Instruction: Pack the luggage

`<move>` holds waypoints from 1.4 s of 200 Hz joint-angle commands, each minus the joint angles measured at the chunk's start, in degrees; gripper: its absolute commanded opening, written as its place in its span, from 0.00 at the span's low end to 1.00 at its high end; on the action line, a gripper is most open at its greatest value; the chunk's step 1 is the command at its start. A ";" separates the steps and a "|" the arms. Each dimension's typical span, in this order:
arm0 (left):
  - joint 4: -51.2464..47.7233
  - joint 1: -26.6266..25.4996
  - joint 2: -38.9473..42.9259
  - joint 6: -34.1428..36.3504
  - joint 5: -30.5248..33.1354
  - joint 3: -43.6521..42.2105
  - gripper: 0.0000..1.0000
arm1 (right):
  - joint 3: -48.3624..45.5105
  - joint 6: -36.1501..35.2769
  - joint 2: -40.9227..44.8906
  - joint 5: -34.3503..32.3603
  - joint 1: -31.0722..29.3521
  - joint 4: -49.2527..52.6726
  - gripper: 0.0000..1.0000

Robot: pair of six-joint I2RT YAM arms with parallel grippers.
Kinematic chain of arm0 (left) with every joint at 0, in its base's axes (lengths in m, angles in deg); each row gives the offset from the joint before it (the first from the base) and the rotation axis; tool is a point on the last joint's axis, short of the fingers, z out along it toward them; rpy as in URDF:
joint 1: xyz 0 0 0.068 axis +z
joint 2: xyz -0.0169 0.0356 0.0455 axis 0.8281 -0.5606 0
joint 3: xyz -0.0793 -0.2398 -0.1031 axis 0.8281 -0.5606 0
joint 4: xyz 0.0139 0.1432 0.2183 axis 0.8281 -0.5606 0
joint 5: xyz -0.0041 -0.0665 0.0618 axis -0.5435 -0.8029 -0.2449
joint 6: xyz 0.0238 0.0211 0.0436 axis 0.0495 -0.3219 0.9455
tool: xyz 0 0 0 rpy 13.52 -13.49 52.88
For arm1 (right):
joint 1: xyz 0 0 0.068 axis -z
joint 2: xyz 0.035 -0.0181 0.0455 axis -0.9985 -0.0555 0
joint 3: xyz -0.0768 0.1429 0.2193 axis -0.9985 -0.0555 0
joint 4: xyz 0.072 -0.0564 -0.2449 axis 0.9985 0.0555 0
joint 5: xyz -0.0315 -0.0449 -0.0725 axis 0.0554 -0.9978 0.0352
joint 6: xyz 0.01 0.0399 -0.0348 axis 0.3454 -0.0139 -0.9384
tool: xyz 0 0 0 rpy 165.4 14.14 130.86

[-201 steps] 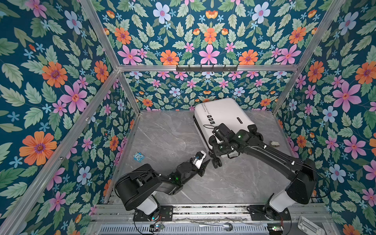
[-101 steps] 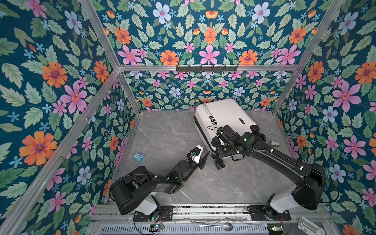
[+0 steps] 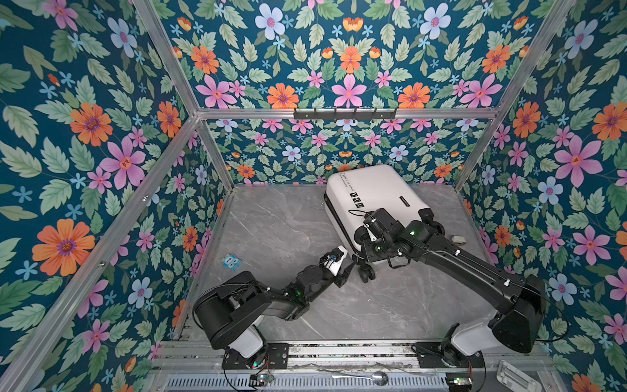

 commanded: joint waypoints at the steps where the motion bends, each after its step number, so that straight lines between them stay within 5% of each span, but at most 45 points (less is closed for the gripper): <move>1: 5.20 -0.18 -2.63 -1.87 -2.96 0.12 0.57 | 0.94 1.69 -0.15 -0.37 0.06 -4.49 0.00; 223: 15.36 -0.56 -14.15 -6.01 4.64 4.44 0.24 | 1.77 4.11 -2.53 3.54 0.06 -5.56 0.00; 280: 15.83 -0.81 -14.94 -6.73 5.04 5.05 0.08 | 1.86 4.33 -2.69 3.75 0.06 -5.29 0.00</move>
